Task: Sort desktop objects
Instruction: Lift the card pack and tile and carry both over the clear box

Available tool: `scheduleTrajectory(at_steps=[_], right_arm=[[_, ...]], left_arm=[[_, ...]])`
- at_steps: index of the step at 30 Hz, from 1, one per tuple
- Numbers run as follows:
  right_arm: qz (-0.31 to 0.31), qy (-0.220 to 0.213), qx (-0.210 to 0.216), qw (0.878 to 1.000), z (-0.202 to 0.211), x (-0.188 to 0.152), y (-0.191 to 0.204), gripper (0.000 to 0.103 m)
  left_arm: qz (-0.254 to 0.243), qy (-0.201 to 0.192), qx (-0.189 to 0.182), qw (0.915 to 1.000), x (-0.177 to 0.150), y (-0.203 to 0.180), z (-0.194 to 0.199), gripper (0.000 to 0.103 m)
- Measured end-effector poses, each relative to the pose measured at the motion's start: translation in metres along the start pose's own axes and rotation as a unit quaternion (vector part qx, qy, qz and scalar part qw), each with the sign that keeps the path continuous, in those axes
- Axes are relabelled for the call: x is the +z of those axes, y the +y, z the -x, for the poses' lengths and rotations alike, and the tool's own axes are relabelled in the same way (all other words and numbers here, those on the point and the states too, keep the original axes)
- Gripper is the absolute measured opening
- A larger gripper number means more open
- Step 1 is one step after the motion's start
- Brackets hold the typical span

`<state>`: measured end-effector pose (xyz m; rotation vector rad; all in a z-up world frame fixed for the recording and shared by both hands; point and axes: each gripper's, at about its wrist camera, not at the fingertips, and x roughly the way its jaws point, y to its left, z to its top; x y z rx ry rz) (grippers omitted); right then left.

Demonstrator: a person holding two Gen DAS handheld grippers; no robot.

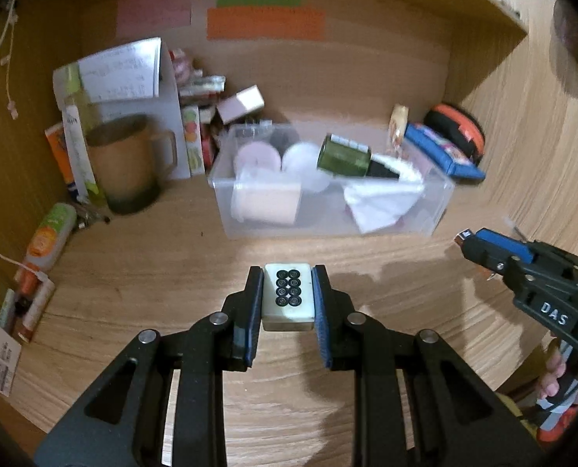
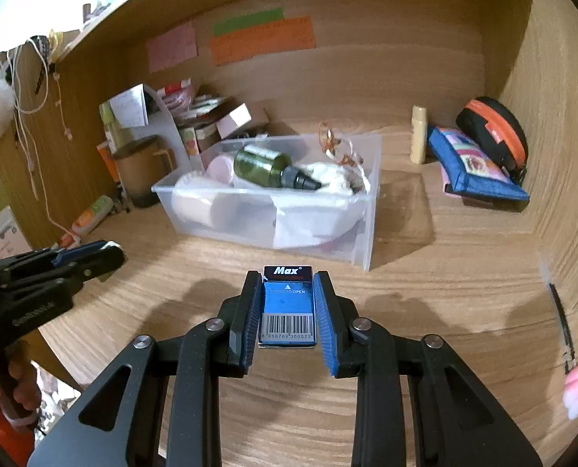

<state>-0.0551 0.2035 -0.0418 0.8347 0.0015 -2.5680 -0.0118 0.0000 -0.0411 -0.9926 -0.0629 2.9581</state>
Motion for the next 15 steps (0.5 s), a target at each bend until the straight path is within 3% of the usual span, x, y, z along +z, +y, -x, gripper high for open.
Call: scheduleTrajectory(at_steps=[15], right_arm=[[0.009,-0.058,-0.015,0.998,0.026,0.04,0.002,0.025]], left_arm=[[-0.004,-0.055,-0.017,0.9983,0.04,0.001,0.018,0.024]])
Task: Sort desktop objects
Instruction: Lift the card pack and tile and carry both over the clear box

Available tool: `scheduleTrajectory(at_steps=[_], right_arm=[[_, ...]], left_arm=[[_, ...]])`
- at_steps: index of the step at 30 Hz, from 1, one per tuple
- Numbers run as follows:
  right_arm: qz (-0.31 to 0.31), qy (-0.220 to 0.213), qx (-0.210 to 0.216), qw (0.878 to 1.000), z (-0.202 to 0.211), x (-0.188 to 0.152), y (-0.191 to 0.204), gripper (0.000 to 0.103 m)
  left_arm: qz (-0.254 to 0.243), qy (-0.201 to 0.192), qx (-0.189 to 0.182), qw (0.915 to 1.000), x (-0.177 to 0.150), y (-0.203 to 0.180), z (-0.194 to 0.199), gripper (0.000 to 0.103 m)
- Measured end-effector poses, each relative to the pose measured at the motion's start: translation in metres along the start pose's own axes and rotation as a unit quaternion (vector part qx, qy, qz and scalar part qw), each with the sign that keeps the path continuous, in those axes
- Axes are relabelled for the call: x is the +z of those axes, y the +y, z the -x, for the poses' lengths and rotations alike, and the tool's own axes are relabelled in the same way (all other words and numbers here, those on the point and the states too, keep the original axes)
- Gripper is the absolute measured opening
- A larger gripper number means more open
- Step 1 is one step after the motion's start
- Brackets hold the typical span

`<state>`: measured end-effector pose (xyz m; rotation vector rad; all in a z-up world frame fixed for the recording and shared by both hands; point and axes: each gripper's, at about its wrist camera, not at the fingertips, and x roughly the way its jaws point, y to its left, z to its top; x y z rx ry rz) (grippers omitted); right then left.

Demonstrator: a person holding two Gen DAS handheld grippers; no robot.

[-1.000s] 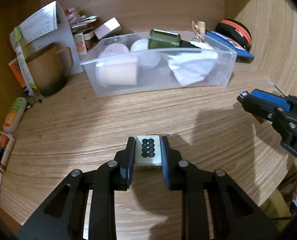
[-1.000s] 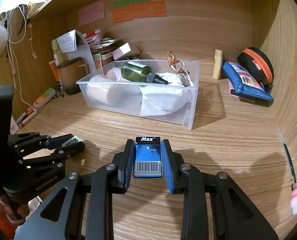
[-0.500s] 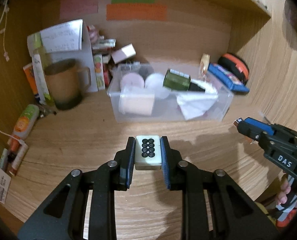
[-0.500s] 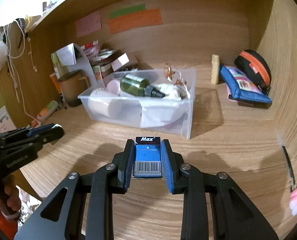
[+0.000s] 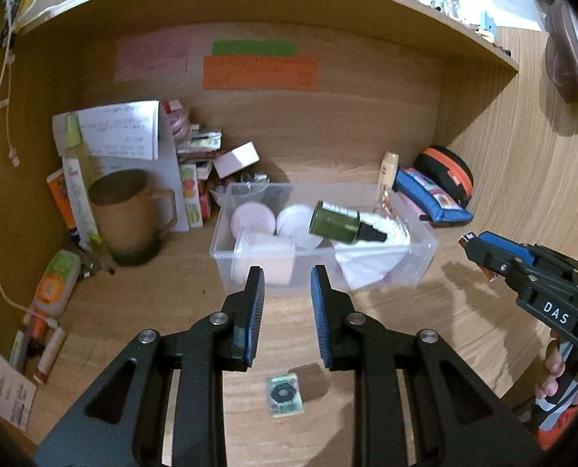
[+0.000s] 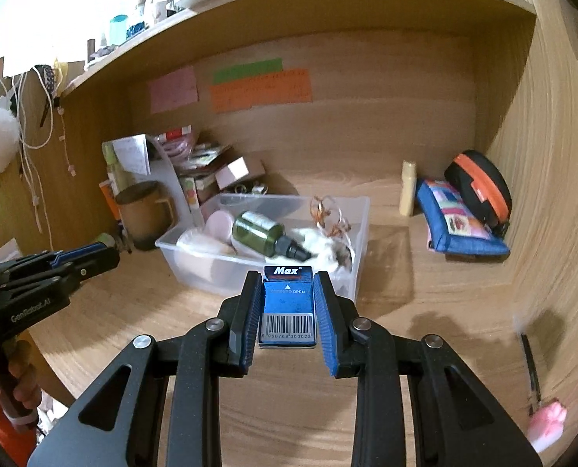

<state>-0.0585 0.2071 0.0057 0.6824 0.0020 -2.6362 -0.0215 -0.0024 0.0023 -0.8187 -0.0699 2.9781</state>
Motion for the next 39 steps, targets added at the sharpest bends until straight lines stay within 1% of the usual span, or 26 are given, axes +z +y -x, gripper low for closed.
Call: scheduleTrajectory(at_steps=[3,5,7,10,12,14,16,18,19,20,23,26,28,30,34,39], right_arm=[[0.001,-0.003,-0.002,1.0,-0.004,0.006,0.0,0.025],[-0.001,-0.001,-0.002,1.0,-0.01,0.009,-0.001,0.025],[-0.006,0.005,0.002,1.0,-0.017,0.01,-0.002,0.025],[-0.006,0.012,0.008,1.0,-0.024,0.008,0.0,0.025],[-0.008,0.017,0.012,1.0,-0.028,0.007,0.001,0.025],[-0.012,0.022,0.017,1.0,-0.033,0.006,0.001,0.025],[-0.012,0.026,0.019,0.999,-0.036,0.005,0.002,0.025],[-0.01,0.03,0.018,0.999,-0.038,0.003,0.004,0.025],[-0.01,0.033,0.019,0.999,-0.04,0.002,0.005,0.025],[-0.011,0.034,0.019,0.999,-0.04,0.001,0.005,0.025],[-0.011,0.038,0.021,0.999,-0.043,0.0,0.008,0.025],[-0.009,0.041,0.021,0.999,-0.044,-0.003,0.009,0.025],[-0.009,0.043,0.022,0.999,-0.044,-0.003,0.01,0.025],[-0.009,0.044,0.021,0.999,-0.045,-0.003,0.009,0.025],[-0.009,0.043,0.019,0.999,-0.045,-0.001,0.008,0.025],[-0.008,0.04,0.017,0.999,-0.048,0.003,0.007,0.025]], left_arm=[[-0.007,-0.005,-0.003,1.0,0.008,-0.001,-0.004,0.024],[-0.012,-0.002,0.001,0.9999,0.01,0.0,-0.01,0.024],[-0.01,0.008,-0.003,0.9999,0.007,0.005,-0.016,0.024],[-0.007,0.038,-0.004,0.9993,-0.005,0.011,-0.027,0.024],[0.0,0.067,-0.013,0.9977,-0.017,0.015,-0.037,0.024],[0.003,0.088,-0.023,0.9959,-0.03,0.015,-0.042,0.025],[0.001,0.11,-0.028,0.9935,-0.045,0.011,-0.047,0.03],[-0.005,0.124,-0.03,0.9918,-0.057,0.007,-0.05,0.037],[-0.009,0.129,-0.03,0.9912,-0.06,0.004,-0.052,0.038],[-0.01,0.132,-0.03,0.9908,-0.063,0.003,-0.053,0.04],[-0.011,0.142,-0.035,0.9892,-0.068,-0.002,-0.06,0.04],[-0.015,0.151,-0.028,0.988,-0.071,-0.006,-0.067,0.04],[-0.007,0.16,-0.029,0.9867,-0.073,-0.005,-0.072,0.04],[0.002,0.163,-0.026,0.9863,-0.075,-0.003,-0.074,0.034],[0.007,0.154,-0.021,0.9878,-0.072,0.0,-0.072,0.033],[0.021,0.136,-0.022,0.9902,-0.057,0.01,-0.068,0.033]])
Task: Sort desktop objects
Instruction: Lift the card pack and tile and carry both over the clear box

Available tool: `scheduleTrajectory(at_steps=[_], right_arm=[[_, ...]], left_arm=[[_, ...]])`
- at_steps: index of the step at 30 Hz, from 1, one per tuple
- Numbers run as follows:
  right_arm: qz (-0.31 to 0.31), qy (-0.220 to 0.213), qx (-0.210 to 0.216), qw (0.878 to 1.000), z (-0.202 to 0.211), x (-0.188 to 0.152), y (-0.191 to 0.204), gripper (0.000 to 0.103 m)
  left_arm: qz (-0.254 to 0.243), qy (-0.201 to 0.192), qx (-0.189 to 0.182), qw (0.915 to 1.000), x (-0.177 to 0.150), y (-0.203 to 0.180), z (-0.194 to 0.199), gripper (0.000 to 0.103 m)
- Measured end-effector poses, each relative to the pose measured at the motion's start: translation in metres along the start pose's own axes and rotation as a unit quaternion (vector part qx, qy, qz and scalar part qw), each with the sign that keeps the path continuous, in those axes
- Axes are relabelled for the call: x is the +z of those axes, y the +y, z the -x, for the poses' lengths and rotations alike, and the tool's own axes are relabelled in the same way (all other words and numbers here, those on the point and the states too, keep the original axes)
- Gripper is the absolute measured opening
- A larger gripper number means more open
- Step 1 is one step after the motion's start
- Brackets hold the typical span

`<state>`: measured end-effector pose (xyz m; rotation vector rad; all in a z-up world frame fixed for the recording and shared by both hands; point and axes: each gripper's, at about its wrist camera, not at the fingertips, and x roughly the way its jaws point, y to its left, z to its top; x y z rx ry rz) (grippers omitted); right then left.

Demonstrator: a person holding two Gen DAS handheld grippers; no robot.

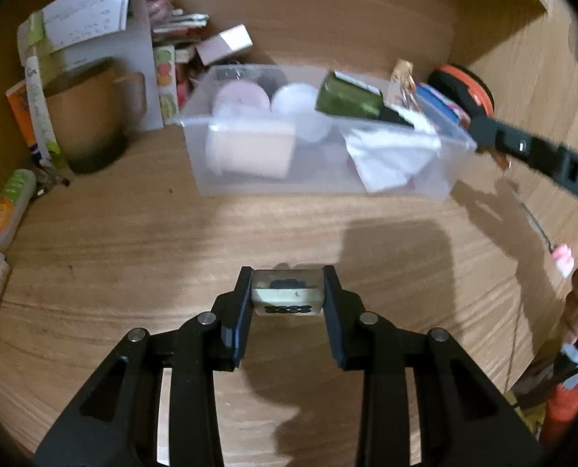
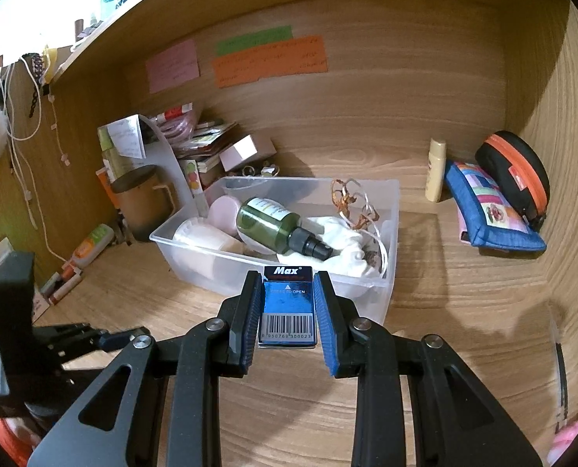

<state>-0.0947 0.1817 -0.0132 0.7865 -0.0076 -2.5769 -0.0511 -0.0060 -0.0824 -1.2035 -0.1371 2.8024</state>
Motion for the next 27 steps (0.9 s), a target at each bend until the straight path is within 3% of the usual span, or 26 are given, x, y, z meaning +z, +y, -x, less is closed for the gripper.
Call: scheduleTrajectory(at_steps=[13,27], right_arm=[[0.005,-0.014,0.002,1.0,-0.009,0.019,0.003,0.025],[0.043,-0.018,0.009,0.999,-0.034,0.043,0.025,0.025]], left_arm=[[0.015,-0.065,-0.013,0.9977,0.056,0.018,0.032,0.033],[-0.005,-0.085,0.005,0.9964,0.093,0.017,0.024,0.033]])
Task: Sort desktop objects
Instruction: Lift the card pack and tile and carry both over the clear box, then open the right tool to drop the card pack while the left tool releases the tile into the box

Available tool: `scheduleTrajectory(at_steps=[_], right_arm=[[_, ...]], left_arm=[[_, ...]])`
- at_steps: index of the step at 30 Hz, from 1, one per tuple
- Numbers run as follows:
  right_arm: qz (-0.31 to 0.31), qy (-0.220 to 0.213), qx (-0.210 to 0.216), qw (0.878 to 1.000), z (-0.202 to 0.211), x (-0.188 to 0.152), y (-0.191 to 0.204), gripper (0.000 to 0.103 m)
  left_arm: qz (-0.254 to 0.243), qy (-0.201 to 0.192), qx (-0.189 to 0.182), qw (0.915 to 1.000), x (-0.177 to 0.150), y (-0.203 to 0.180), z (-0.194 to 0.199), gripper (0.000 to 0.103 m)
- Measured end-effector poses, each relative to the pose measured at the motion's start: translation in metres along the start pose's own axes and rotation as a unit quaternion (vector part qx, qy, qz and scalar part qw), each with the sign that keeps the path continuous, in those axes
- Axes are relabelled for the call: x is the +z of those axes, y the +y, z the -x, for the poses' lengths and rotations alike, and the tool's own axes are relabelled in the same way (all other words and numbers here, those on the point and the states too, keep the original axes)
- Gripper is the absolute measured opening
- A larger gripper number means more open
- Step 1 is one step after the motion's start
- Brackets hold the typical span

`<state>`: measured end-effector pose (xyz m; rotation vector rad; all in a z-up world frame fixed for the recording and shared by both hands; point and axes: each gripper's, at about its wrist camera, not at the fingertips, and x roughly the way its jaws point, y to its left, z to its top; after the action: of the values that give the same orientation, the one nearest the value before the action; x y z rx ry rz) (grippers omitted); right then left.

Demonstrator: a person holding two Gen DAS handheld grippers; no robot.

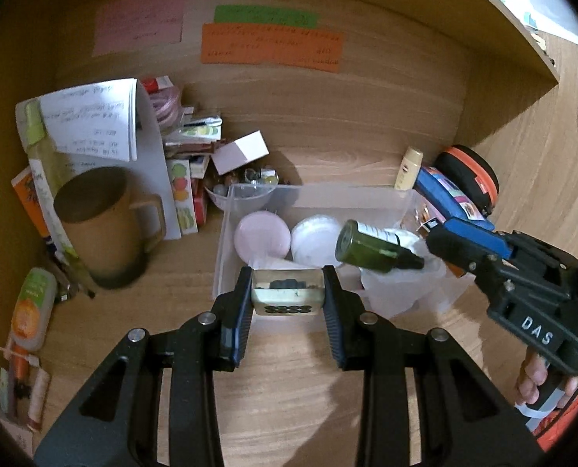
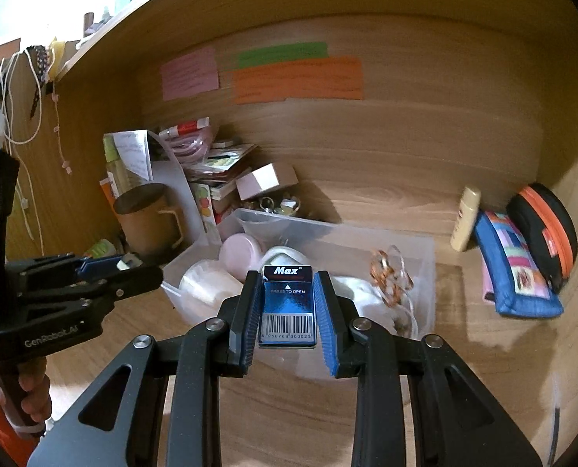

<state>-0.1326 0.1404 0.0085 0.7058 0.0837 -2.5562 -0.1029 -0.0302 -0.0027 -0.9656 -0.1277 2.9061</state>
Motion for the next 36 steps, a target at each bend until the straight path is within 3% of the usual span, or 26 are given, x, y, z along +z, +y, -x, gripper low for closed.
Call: scheduleTrajectory(at_steps=[11,20,36], right_arm=[[0.013,0.006,0.023,1.0,-0.034,0.02,0.01,0.025],[0.019,0.038,0.04,0.998,-0.074,0.027,0.015,0.025],[0.022,0.086,0.012,0.996,-0.115,0.016,0.007,0.025]], left_arm=[[-0.001,0.018,-0.009,0.9998,0.017,0.005,-0.031,0.033],[0.022,0.046,-0.021,0.9985,0.021,0.02,-0.063,0.033],[0.029,0.075,-0.027,0.9963,0.027,0.03,-0.099,0.032]])
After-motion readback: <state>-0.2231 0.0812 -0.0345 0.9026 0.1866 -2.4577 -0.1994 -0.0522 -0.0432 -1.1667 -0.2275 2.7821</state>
